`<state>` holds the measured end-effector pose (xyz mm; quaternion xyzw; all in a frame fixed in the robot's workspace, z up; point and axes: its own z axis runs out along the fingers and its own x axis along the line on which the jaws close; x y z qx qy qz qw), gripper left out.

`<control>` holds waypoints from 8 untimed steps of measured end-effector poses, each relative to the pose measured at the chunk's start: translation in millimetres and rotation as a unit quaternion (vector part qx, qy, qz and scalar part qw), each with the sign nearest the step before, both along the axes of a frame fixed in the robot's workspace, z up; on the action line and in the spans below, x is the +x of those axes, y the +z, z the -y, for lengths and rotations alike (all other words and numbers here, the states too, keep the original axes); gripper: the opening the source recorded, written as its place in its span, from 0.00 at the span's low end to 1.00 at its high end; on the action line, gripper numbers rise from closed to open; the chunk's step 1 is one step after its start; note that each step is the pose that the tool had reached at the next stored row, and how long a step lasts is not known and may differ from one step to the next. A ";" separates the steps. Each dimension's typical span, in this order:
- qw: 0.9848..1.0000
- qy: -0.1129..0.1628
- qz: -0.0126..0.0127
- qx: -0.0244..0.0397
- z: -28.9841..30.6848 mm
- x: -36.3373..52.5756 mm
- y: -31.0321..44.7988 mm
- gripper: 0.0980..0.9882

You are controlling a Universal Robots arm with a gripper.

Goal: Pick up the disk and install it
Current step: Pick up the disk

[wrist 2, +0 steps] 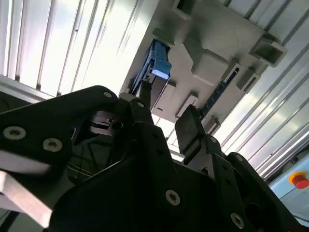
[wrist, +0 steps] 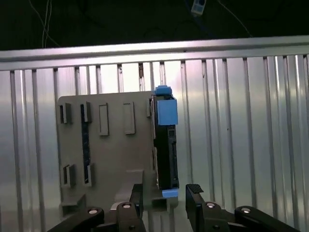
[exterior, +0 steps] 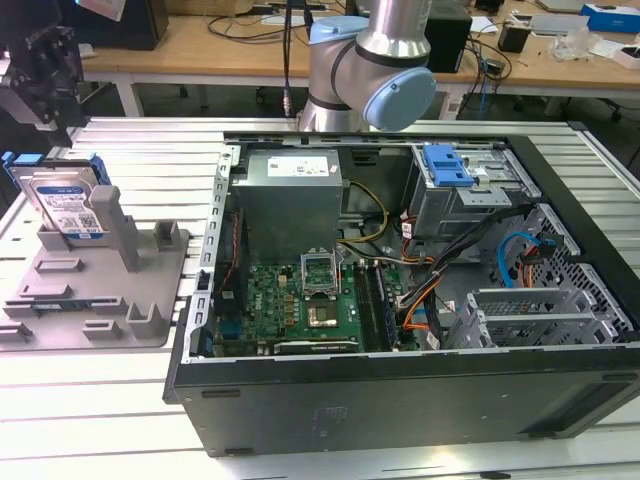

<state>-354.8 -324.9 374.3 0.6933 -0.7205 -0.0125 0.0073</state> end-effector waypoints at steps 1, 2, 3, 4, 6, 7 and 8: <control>1.000 0.008 0.000 0.000 0.0 0.0 0.0 0.43; 1.000 0.009 0.000 0.000 0.0 0.0 0.0 0.43; 1.000 0.010 0.000 -0.001 0.1 0.0 0.0 0.43; 1.000 0.010 0.000 -0.001 0.0 0.0 0.0 0.43; 1.000 0.010 0.000 -0.001 0.0 0.0 0.0 0.43; 1.000 0.010 0.000 -0.001 -0.1 -0.1 0.0 0.43; 1.000 0.010 0.000 -0.001 -1.8 -2.1 -0.1 0.43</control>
